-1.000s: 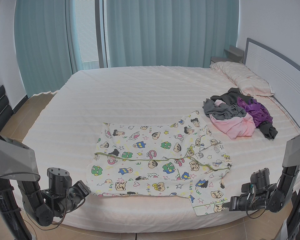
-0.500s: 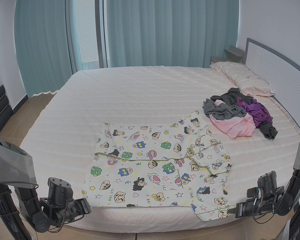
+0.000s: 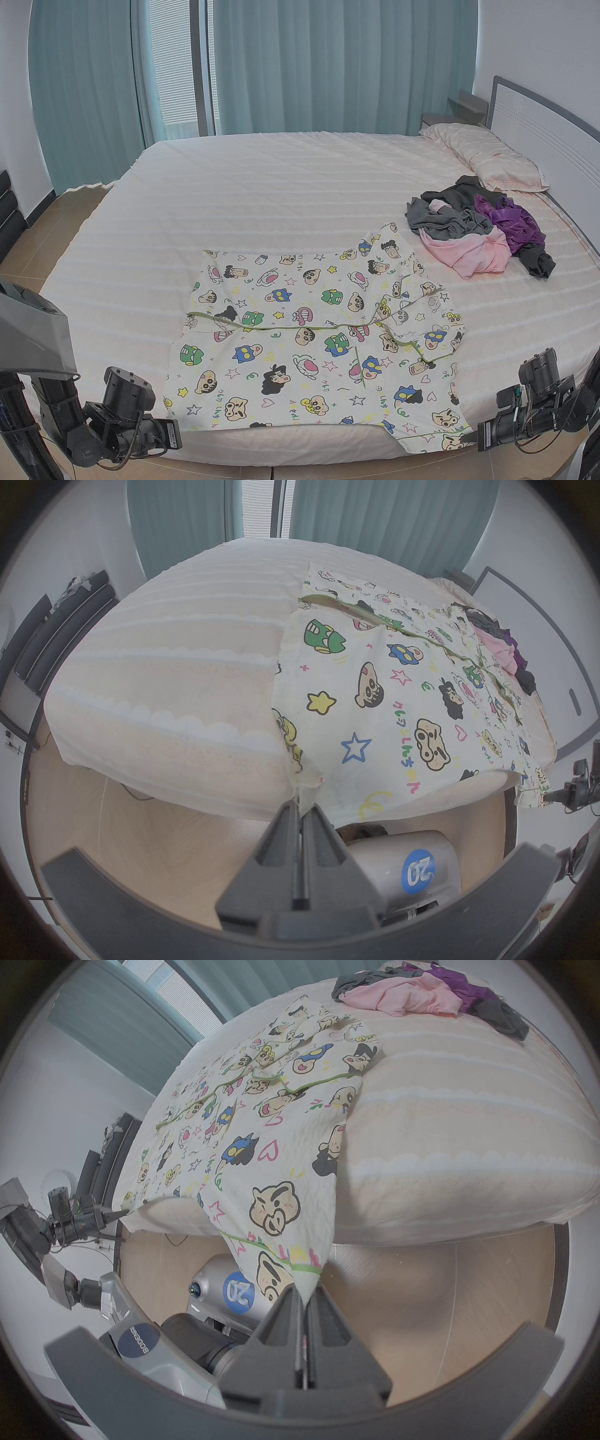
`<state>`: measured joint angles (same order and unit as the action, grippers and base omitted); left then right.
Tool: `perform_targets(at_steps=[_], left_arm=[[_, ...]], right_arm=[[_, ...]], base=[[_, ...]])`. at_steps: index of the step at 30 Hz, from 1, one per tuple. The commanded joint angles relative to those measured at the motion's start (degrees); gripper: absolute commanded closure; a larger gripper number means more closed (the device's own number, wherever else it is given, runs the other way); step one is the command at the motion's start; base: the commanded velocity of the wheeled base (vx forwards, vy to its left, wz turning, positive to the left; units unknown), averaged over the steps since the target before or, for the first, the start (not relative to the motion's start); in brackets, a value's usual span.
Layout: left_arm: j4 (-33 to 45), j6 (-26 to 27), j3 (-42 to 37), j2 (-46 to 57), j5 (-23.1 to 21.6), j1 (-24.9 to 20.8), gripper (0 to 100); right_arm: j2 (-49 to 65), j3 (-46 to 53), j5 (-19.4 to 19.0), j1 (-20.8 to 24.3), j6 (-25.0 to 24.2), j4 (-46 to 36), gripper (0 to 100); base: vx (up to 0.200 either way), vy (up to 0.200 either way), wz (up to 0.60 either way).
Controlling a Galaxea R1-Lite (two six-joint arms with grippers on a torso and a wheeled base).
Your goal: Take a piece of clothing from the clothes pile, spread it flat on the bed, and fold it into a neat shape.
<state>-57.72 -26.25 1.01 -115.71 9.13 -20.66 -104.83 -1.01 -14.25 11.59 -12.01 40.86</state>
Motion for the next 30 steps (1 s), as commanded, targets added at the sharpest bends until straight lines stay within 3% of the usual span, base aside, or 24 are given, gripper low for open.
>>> perform_targets(at_steps=[1,17,30], left_arm=[[0.86,0.14,-1.01,-0.21,0.10,-0.34,100],[11.49,-0.56,-1.01,3.04,0.19,-5.53,100],[13.16,-4.52,-1.01,8.13,0.01,-7.46,100]], right_arm=[[0.76,1.01,-0.08,-0.08,0.93,-0.61,100],[5.16,1.01,-0.08,0.01,4.27,-8.87,100],[5.95,1.01,-0.25,0.01,7.00,-11.68,100]], base=[[0.000,0.000,0.00],[0.000,0.000,0.00],[0.000,0.000,0.00]])
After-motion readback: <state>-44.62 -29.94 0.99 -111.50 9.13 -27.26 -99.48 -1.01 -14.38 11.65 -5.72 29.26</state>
